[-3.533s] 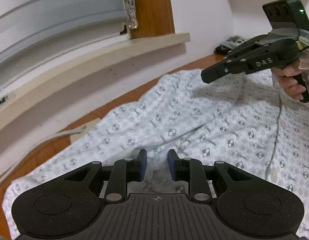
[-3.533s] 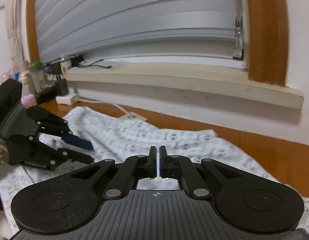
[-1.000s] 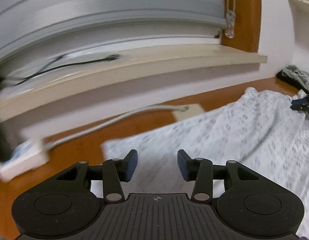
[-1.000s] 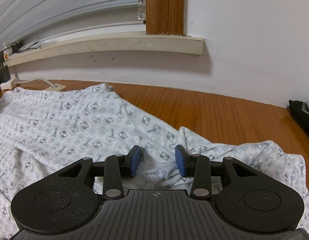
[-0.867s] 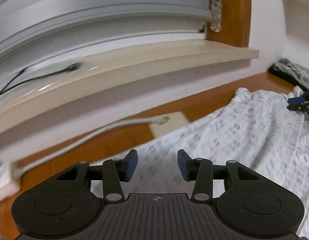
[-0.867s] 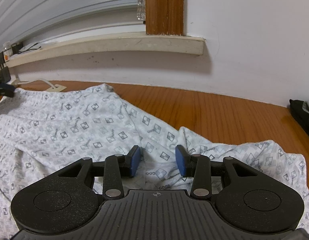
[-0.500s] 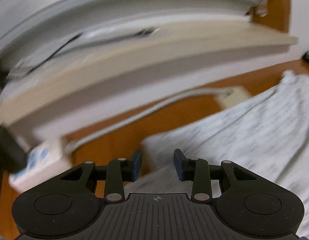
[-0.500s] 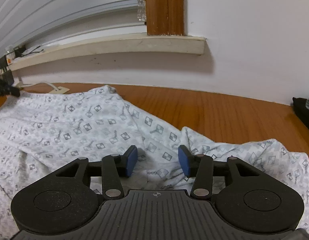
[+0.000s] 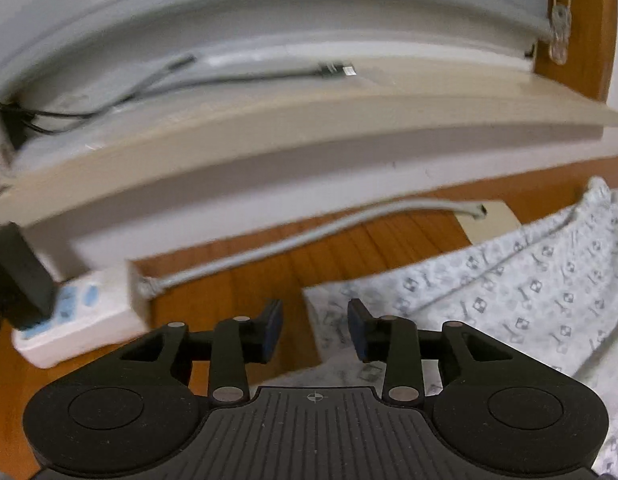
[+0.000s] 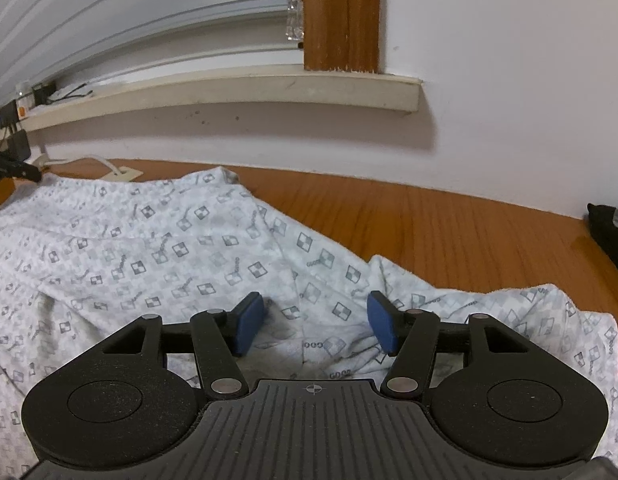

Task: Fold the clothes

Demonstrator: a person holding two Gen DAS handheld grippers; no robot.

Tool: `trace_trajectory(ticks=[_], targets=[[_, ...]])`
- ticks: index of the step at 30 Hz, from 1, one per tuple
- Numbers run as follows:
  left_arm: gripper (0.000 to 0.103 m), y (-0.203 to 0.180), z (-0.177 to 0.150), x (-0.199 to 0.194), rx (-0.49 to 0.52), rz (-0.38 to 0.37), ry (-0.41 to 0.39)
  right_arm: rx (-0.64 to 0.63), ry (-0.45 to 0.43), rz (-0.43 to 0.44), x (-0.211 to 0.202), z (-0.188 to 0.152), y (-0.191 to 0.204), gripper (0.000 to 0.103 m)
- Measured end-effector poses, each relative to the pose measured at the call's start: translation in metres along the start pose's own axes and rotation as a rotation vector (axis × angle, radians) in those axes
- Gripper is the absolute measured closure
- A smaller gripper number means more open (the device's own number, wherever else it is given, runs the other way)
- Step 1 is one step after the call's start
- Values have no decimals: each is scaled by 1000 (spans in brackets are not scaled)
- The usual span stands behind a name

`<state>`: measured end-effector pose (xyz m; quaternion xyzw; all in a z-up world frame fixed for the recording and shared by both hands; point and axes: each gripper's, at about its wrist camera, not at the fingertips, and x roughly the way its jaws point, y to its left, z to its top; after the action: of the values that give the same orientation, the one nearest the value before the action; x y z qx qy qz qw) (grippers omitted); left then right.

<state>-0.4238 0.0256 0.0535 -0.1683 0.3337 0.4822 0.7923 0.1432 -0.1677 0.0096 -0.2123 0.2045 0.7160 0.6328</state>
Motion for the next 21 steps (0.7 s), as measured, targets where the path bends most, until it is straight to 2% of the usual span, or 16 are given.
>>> trace_trajectory(ticks=[1,2,9,10,11,12,14,21], targets=[[83,-1,-1,3,1,-13,6,1,0,1,0,0,0,45],[102,-1,-1,4,4,-23,11,2,0,0,0,0,0,45],[103,1,2,-1,49,131,28,-5,3,-2,0,0,0,45],[99,-1,4,-3,48,149,16,-5,3,-2,0,0,0,45],[88,-3,6,-5,47,167,3,-3,3,-1,-1,0,0,45],[84,-7,8,-6,48,179,-9,-2,3,0,-1,0,-1,45],[71,-29,16,-1,76,112,-29,-1,4,0,-1,0,0,45],[66,-109,43,14,175,-122,-100,1,2,1,-1,1,0,45]])
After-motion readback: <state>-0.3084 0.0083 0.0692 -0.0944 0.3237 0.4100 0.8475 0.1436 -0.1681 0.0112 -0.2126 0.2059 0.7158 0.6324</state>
